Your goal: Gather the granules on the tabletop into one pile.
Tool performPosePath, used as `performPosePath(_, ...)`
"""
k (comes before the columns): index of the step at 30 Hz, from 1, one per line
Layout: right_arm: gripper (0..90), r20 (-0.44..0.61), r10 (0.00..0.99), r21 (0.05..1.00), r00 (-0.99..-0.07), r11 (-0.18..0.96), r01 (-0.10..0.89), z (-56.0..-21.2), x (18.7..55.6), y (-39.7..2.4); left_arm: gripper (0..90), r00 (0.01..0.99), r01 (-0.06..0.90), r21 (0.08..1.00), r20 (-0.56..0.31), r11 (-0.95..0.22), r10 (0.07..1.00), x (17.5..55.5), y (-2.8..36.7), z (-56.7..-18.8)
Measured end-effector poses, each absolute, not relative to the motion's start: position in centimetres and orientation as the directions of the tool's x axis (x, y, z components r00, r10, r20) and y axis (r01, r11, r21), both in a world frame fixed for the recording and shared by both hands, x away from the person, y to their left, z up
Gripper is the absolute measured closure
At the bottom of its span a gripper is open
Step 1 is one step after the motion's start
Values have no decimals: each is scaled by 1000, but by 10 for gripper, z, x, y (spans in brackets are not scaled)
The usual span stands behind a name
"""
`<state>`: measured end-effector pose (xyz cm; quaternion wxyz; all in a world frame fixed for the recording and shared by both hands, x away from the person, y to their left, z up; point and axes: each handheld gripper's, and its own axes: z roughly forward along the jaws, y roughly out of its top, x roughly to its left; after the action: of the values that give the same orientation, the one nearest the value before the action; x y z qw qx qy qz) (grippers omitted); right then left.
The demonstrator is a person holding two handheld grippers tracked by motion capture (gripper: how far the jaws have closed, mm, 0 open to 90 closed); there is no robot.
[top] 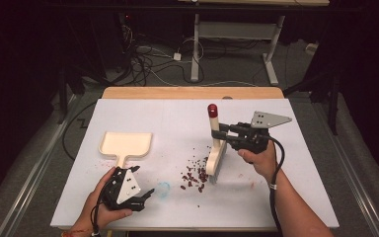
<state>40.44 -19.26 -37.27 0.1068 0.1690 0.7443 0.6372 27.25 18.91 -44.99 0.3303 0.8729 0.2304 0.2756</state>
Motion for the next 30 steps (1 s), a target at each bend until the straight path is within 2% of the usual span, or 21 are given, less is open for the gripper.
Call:
performPosePath(1, 706, 62, 438, 986, -897, 111, 122, -369, 403, -192, 182, 742, 220, 704, 329, -676, 584, 273, 189, -450)
performPosePath(2, 705, 44, 538, 991, -842, 85, 106, -361, 400, -189, 182, 743, 219, 702, 330, -677, 582, 273, 188, -450)
performPosePath(4, 705, 48, 628, 993, -777, 57, 107, -356, 399, -184, 182, 745, 217, 702, 330, -679, 580, 273, 187, -450)
performPosePath(5, 705, 48, 628, 993, -777, 57, 107, -356, 399, -184, 182, 746, 217, 698, 333, -682, 577, 273, 187, -450)
performPosePath(8, 706, 47, 737, 994, -674, 33, 105, -352, 407, -170, 182, 748, 215, 699, 332, -683, 575, 274, 186, -450)
performPosePath(9, 706, 47, 737, 994, -674, 33, 105, -352, 407, -170, 182, 749, 214, 698, 332, -683, 573, 274, 186, -450)
performPosePath(10, 706, 35, 784, 995, -620, 31, 94, -352, 412, -161, 182, 752, 213, 695, 332, -686, 570, 274, 186, -450)
performPosePath(13, 706, 29, 822, 994, -568, 36, 102, -354, 422, -151, 182, 752, 211, 696, 332, -686, 569, 274, 187, -451)
performPosePath(14, 706, 74, 844, 992, -531, -7, 127, -358, 430, -145, 182, 753, 212, 698, 329, -684, 570, 274, 187, -451)
performPosePath(16, 706, 97, 860, 991, -502, -34, 133, -360, 436, -139, 182, 752, 213, 702, 327, -680, 573, 274, 188, -451)
performPosePath(20, 706, 37, 898, 994, -439, 11, 106, -371, 442, -121, 182, 754, 215, 704, 321, -677, 573, 274, 191, -451)
performPosePath(25, 706, 10, 915, 994, -403, 34, 102, -385, 441, -108, 182, 756, 208, 709, 321, -674, 571, 273, 193, -451)
performPosePath(30, 706, 6, 915, 990, -404, 50, 130, -400, 434, -101, 182, 756, 201, 712, 324, -673, 568, 272, 193, -450)
